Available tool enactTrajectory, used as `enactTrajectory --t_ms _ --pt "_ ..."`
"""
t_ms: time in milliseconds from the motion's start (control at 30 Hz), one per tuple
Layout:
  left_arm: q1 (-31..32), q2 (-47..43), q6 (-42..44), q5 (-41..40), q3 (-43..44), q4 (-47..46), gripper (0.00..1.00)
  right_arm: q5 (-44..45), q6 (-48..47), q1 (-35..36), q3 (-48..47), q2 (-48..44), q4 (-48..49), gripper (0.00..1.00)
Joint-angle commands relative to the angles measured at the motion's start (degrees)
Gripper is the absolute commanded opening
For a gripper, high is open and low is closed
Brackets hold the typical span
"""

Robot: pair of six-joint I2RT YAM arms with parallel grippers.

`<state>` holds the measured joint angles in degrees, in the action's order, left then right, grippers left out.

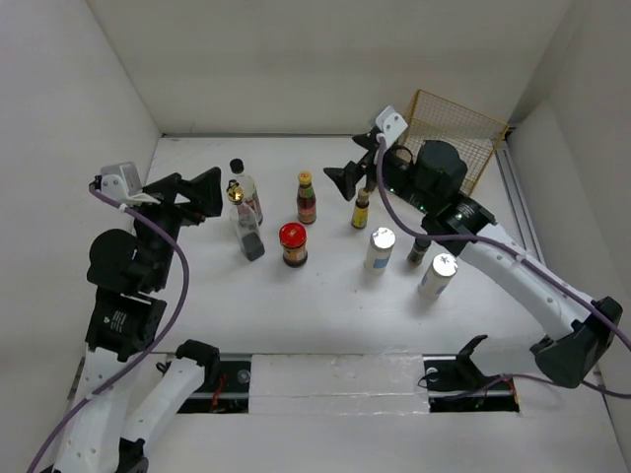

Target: Organize the condiment bottles

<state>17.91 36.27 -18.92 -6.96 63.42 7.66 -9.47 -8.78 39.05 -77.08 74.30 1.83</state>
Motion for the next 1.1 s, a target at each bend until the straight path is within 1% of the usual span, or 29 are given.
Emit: enactTrajectory --t_ms 0,33,67,100,133,167,200,233,267,300,333,367,400,433,467,500,533,600,733,833,967,1067 --pt "0.11 0.38 0.28 2.13 -1.72 -3.62 0.86 -0.9 -1.16 1.64 1.22 0.31 3.52 0.88" --pt "0.11 -0.32 0.28 2.13 -2.41 -3.62 0.86 -1.68 -1.16 1.65 1.23 1.45 3.54 0.82" --pt "0.11 -0.32 0.28 2.13 -2.94 -4.14 0.85 -2.91 -1.16 2.17 1.23 2.42 4.06 0.71" --pt "0.11 -1.8 0.98 2.13 -3.56 -5.19 0.82 -3.44 -1.68 2.78 0.27 3.47 4.06 0.48" --pt "0.11 -2.34 0.99 1.52 -4.26 -5.72 0.76 -3.44 -1.68 2.79 -0.26 6.09 4.06 0.09" --pt "0.11 -2.87 0.99 -0.75 -4.88 -5.73 0.67 -3.44 -2.38 3.48 -0.79 7.42 4.06 0.0" --pt "0.11 -2.87 0.99 -2.34 -5.49 -5.73 0.4 -2.4 -2.39 4.27 -1.31 8.74 4.06 0.0" --pt "0.11 -3.66 0.99 -4.01 -5.5 -5.73 0.26 -2.39 -2.91 4.28 -2.36 11.1 4.06 0.0" --pt "0.11 -4.53 0.99 -5.42 -5.5 -5.12 0.18 -2.39 -3.44 5.07 -2.37 12.26 4.06 0.0" --pt "0.11 -4.54 0.99 -7.43 -6.28 -5.11 0.15 -2.39 -3.44 5.86 -3.16 13.4 4.06 0.02" --pt "0.11 -5.41 0.38 -8.06 -6.29 -5.11 0.18 -3.0 -4.31 6.39 -3.95 15.41 4.06 0.27" --pt "0.11 -5.94 0.37 -8.76 -6.9 -5.11 0.23 -3.7 -5.71 6.39 -3.96 16.39 4.06 0.43" --pt "0.11 -5.95 -0.41 -10.25 -6.9 -5.11 0.31 -4.49 -5.73 7.09 -3.96 17.18 4.59 0.57" --pt "0.11 -5.95 -0.42 -11.22 -6.9 -5.11 0.42 -5.11 -6.34 7.62 -3.96 18.24 4.59 0.67" --pt "0.11 -5.95 -1.2 -11.84 -6.9 -5.11 0.53 -5.81 -6.34 7.62 -4.83 20.6 5.29 0.79" --pt "0.11 -5.95 -1.21 -12.37 -7.43 -5.11 0.67 -6.6 -6.34 7.62 -5.44 22.01 5.29 0.83" --pt "0.11 -5.95 -1.82 -12.37 -7.43 -5.11 0.7 -7.39 -6.34 7.62 -6.32 23.59 5.29 0.85" --pt "0.11 -5.95 -1.83 -11.33 -8.22 -5.72 0.74 -8.1 -6.34 8.33 -9.12 27.36 5.29 0.91" --pt "0.11 -5.95 -1.83 -11.84 -8.93 -6.43 0.75 -12.31 -6.34 10.25 -14.23 32.04 6.43 0.92" --pt "0.11 -6.56 -1.83 -11.85 -9.45 -6.42 0.75 -12.85 -6.87 11.57 -17.92 34.84 7.75 0.92" --pt "0.11 -6.56 -1.3 -14.21 -9.45 -5.73 0.75 -15.3 -6.17 11.58 -22.49 38.28 9.86 0.93" --pt "0.11 -7.26 -1.3 -13.61 -9.45 -5.73 0.75 -15.84 -4.86 11.58 -24.43 39.77 11.18 0.93"
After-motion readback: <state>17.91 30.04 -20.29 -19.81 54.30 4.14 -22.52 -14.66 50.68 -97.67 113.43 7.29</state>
